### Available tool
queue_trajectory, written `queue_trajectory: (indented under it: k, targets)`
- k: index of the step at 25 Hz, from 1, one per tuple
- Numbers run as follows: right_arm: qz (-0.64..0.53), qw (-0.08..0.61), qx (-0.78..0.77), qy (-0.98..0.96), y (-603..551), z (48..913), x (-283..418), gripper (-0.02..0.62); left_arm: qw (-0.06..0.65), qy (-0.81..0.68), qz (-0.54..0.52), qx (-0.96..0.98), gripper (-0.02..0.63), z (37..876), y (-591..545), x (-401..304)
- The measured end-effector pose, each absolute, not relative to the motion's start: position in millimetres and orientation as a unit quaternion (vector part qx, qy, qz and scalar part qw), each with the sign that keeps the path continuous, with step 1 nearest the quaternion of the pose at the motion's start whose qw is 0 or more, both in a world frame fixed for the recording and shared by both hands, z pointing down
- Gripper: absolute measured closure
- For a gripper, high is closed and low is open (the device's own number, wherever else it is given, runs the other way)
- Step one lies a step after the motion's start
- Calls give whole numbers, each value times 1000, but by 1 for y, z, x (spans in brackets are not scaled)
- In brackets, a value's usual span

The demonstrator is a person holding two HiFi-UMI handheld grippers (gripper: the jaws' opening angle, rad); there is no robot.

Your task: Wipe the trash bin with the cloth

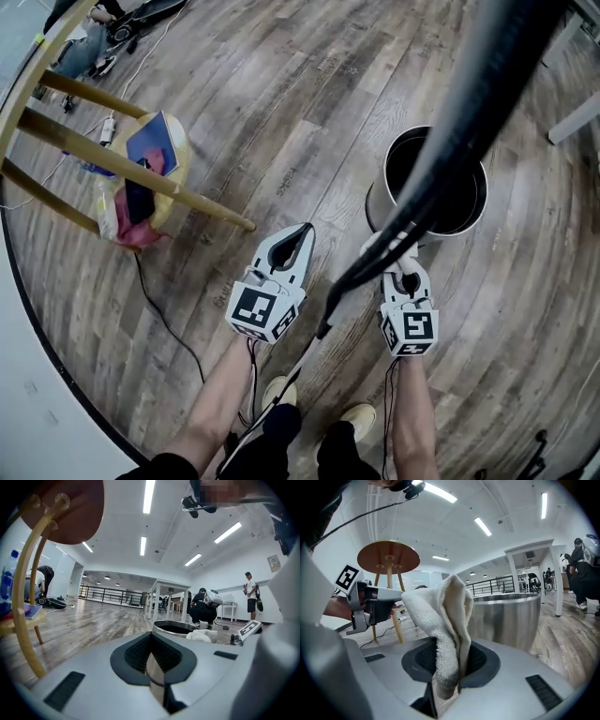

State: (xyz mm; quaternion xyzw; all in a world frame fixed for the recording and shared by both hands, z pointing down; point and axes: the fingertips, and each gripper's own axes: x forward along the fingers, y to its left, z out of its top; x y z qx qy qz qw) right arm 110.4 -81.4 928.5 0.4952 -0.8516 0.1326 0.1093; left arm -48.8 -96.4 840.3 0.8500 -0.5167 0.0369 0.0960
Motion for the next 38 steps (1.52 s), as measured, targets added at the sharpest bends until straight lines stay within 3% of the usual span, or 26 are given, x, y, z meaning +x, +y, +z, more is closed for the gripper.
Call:
queue_trajectory:
  k: [9, 20, 26, 38]
  targets:
    - [139, 98, 501, -849, -16, 725, 114, 500, 112, -514, 40, 850, 611, 661, -50, -46]
    - [88, 47, 528, -843, -46, 494, 126, 500, 76, -514, 16, 855, 611, 455, -69, -48]
    - [94, 43, 532, -840, -47, 456, 123, 500, 86, -517, 19, 851, 611, 425, -62, -50]
    - [102, 50, 539, -834, -62, 470, 104, 500, 82, -514, 12, 854, 611, 422, -91, -71]
